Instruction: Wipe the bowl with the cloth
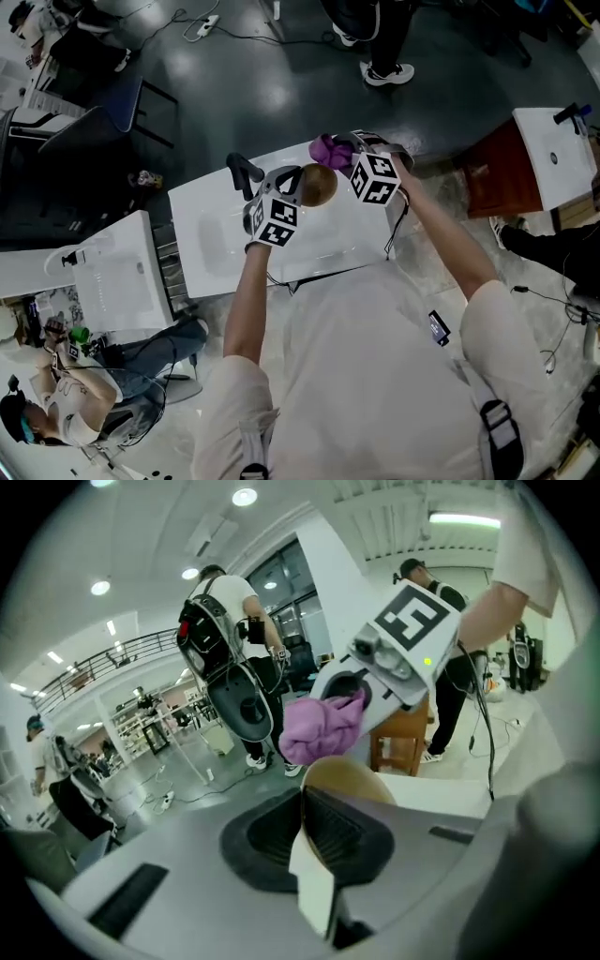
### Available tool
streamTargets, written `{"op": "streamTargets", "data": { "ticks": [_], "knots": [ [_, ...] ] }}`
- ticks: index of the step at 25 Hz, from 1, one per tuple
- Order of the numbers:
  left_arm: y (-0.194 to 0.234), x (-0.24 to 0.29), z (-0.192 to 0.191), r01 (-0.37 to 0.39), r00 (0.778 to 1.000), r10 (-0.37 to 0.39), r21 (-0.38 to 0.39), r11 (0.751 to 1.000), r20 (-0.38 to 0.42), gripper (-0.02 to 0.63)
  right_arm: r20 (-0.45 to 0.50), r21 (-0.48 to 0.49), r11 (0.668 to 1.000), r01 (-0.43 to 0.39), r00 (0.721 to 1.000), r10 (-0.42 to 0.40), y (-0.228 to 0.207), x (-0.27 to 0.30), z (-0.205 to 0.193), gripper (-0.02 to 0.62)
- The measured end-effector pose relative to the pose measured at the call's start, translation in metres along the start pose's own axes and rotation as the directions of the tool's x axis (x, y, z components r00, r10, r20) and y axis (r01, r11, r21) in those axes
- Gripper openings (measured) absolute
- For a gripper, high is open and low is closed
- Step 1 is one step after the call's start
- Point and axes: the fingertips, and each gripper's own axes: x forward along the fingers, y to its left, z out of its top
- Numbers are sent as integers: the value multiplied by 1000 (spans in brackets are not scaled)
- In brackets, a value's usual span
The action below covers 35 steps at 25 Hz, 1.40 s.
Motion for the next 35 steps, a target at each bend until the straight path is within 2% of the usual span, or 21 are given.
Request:
{"op": "streamTargets", "data": {
  "ticks": [3, 6, 8, 10, 13, 16, 20, 24, 26, 28, 31, 35],
  "knots": [
    [-6, -6, 11, 17, 1000, -19, 112, 994, 20, 18, 45, -39, 999, -26, 999, 28, -11, 0, 18, 120],
    [-15, -12, 24, 26, 998, -36, 200, 979, 46, 18, 100, -99, 992, -83, 991, 93, -17, -5, 33, 121],
    [-17, -14, 31, 20, 997, -36, 233, 972, 65, 18, 110, -165, 980, -113, 985, 132, -16, -5, 39, 121],
    [-13, -18, 36, 4, 996, -24, 233, 973, 86, 18, 98, -234, 964, -126, 983, 153, -11, -2, 41, 121],
    [-5, -23, 39, -12, 993, -11, 204, 979, 115, 18, 80, -318, 940, -123, 985, 156, -4, 1, 42, 121],
    [5, -31, 38, -15, 989, -5, 136, 991, 148, 18, 81, -342, 932, -118, 985, 154, -3, 0, 44, 120],
    [20, -40, 35, -14, 980, 13, 1, 1000, 197, 18, 99, -310, 945, -106, 985, 142, -6, -2, 47, 120],
    [38, -46, 31, -21, 970, 56, -150, 988, 234, 18, 114, -255, 964, -76, 988, 108, -12, -5, 46, 120],
    [49, -49, 27, -19, 963, 87, -259, 966, 257, 18, 128, -222, 973, -64, 987, 94, -14, -8, 46, 120],
    [58, -52, 26, -1, 952, 112, -365, 931, 284, 18, 151, -175, 983, -55, 985, 82, -18, -12, 47, 121],
    [68, -55, 27, 45, 937, 141, -509, 860, 321, 18, 198, -67, 997, -46, 978, 58, -23, -18, 49, 121],
    [81, -59, 24, 75, 921, 195, -644, 761, 337, 18, 237, 87, 996, 1, 971, -22, -24, -19, 53, 121]
  ]
}}
